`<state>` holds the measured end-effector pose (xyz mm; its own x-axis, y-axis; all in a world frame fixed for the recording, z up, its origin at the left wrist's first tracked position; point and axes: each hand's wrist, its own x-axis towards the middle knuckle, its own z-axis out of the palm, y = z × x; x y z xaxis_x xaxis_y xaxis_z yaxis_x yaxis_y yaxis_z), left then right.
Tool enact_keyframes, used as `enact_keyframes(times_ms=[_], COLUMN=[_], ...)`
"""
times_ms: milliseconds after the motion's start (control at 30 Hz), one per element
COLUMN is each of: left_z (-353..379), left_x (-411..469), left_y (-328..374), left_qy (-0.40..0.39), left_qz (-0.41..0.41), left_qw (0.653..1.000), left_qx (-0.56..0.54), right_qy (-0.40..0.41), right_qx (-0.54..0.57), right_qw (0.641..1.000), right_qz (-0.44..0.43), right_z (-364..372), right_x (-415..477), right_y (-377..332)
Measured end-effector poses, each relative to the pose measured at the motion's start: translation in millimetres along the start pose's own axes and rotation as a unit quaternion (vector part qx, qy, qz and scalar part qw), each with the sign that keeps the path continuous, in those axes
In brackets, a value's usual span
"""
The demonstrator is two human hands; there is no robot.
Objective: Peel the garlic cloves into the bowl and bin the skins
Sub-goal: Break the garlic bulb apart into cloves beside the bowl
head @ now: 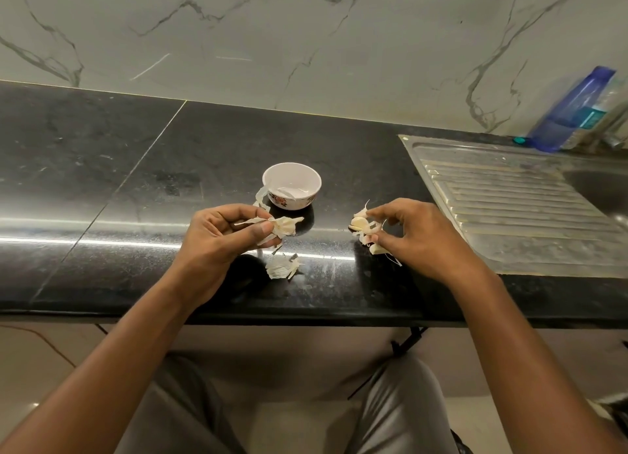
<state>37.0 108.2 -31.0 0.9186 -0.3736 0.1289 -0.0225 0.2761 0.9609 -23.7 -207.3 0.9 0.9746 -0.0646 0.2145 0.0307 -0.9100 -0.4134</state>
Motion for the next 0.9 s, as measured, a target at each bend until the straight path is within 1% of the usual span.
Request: enact_keyframes(times_ms=[200, 367, 567, 633, 700, 800, 900], left_z=[-1, -3, -3, -2, -2, -2, 0], left_x=[1, 2, 2, 2, 3, 4, 3], left_y=[-1, -3, -2, -1, 0, 0, 1], left_qy=[-0.004, -0.015, -0.030, -0.033, -0.026, -0.018, -0.034], left_qz=[0.001, 0.006, 0.014, 0.017, 0.017, 0.008, 0.004], left_qw=[1.000, 1.000, 0.999, 0.999, 0.999, 1.000, 0.999], left_qx=[0.006, 0.015, 0.017, 0.014, 0.015, 0.012, 0.016], right_qy=[-0.005, 0.013, -0.081, -0.118, -0.132, -0.095, -0.014], right_qx=[0.043, 0.091, 0.157, 0.198, 0.224, 0.259, 0.299], right_qw=[0.999, 0.995, 0.976, 0.965, 0.956, 0.953, 0.949], right_qz=[-0.002, -0.038, -0.124, -0.129, -0.135, -0.129, -0.095], right_z=[-11, -7, 25, 33, 39, 51, 70], right_x=[2, 10, 23, 27, 29, 25, 15], right_y=[-6, -25, -71, -78, -80, -77, -76])
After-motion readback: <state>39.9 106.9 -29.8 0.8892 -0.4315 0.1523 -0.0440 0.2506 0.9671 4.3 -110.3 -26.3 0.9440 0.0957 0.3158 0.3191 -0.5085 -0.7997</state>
